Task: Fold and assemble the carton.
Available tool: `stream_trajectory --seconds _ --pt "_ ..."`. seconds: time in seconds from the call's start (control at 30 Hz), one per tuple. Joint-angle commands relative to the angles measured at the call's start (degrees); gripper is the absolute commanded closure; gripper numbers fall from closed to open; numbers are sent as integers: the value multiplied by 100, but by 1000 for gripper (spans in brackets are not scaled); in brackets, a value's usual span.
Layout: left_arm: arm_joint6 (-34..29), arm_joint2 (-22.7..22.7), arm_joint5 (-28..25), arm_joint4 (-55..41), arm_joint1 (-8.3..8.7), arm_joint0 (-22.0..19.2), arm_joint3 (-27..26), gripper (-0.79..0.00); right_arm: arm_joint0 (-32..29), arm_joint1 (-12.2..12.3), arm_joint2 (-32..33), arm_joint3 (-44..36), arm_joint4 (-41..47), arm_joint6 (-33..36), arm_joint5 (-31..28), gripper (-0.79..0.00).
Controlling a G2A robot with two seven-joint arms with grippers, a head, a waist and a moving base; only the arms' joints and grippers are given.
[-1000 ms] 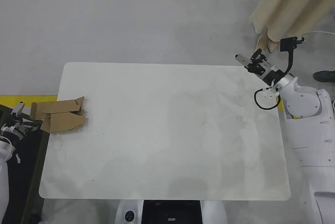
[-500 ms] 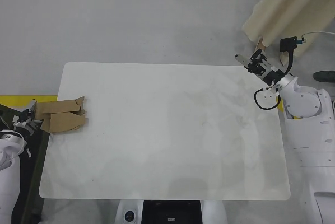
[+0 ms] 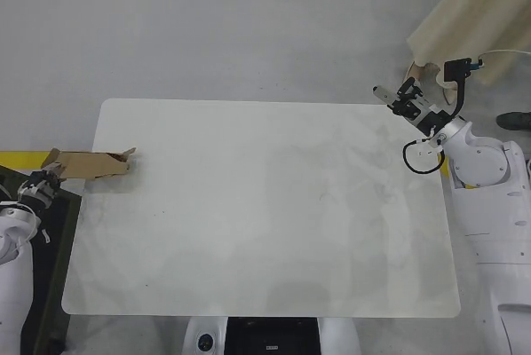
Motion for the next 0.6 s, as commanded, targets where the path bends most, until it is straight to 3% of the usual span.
stream_trajectory --seconds 0.0,0.3,0.57 --pt "-9 -24 -110 -7 5 -64 -60 0 0 0 0 0 0 0 0 -785" --pt "-274 -126 -394 -122 56 -666 -658 0 0 0 0 0 0 0 0 -785" --pt "-1015 402 -444 76 66 -1563 -738 0 0 0 0 0 0 0 0 -785"
